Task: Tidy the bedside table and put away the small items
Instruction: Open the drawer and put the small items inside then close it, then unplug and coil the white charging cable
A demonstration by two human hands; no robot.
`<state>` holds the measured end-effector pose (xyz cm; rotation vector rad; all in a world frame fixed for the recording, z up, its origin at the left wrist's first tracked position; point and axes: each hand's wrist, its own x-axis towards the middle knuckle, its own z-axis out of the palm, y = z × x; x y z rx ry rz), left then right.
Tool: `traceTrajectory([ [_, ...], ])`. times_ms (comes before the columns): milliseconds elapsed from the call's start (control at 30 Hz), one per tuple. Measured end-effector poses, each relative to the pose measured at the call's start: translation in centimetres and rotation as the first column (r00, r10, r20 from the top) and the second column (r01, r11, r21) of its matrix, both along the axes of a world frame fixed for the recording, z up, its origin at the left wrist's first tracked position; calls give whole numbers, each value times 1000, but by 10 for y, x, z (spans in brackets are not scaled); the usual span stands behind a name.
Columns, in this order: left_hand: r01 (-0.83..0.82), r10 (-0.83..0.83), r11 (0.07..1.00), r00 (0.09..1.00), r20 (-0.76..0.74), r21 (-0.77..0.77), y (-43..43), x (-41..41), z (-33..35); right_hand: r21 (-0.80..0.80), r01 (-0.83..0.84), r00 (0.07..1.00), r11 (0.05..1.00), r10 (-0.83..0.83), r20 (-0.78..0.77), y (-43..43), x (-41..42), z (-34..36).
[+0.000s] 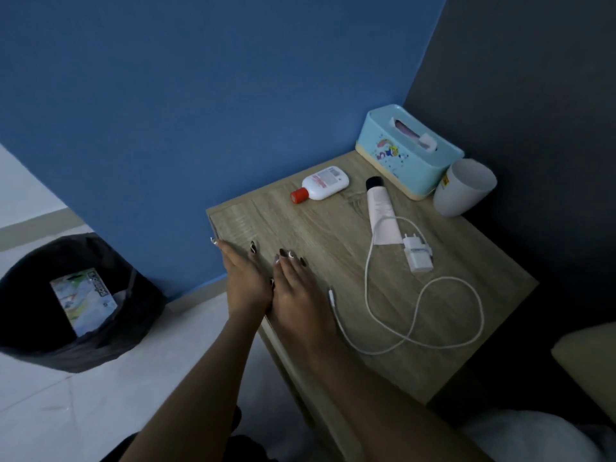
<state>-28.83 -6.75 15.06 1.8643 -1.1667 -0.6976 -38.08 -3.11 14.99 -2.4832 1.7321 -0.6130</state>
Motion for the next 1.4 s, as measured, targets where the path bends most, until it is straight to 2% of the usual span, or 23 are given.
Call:
traceTrajectory([
  [100, -9, 11, 999, 999, -45, 38, 1, 1, 7, 17, 17, 1000, 1000, -18, 10, 2, 2, 5],
  [233, 34, -27, 996, 995, -92, 77, 2, 4, 12, 187, 4, 999, 982, -12, 39, 6, 1, 14],
  [367, 97, -80, 973, 993, -89, 210, 11, 11, 14, 220, -14, 999, 975, 6, 35, 3, -1, 26],
  [500, 151, -158, 948, 987, 2, 280, 26, 18, 22, 202, 84, 985, 976, -112, 131, 0, -8, 55],
  [567, 150, -195, 945, 971, 136, 290, 36, 14, 35, 166, 100, 974, 981, -130, 183, 12, -28, 72],
  [633, 233, -315, 934, 896, 313, 272, 47, -1, 50, 181, 149, 965, 972, -183, 188, 30, -57, 87],
  [700, 379, -476, 877, 767, 430, 294, 59, -21, 60, 208, 186, 961, 960, -222, 165, 47, -86, 86],
  [800, 575, -678, 730, 536, 503, 370, 82, -48, 67, 290, 206, 976, 935, -216, 2, 77, -110, 77],
  [867, 636, -742, 649, 409, 531, 418, 96, -63, 67, 371, 205, 979, 906, -193, -72, 91, -117, 70],
  [933, 646, -754, 622, 343, 560, 442, 107, -74, 63, 379, 234, 971, 895, -194, -141, 101, -118, 68],
  [1033, 631, -748, 625, 318, 582, 459, 118, -80, 60, 301, 282, 952, 911, -227, -206, 105, -117, 69],
  [1167, 623, -766, 593, 242, 595, 510, 122, -74, 80, 355, 250, 965, 901, -199, -173, 101, -113, 107],
  [1233, 664, -733, 621, 305, 609, 416, 114, -68, 112, 279, 216, 975, 935, -192, -113, 88, -116, 138],
  [1300, 717, -698, 656, 459, 549, 234, 105, -64, 154, 184, 176, 984, 967, -172, -38, 75, -120, 175],
  [1367, 708, -643, 705, 612, 461, 43, 89, -58, 213, 113, 135, 974, 984, -153, 168, 56, -126, 223],
  [1400, 706, -631, 708, 652, 420, -30, 82, -54, 238, 124, 96, 950, 988, -128, 284, 49, -128, 245],
])
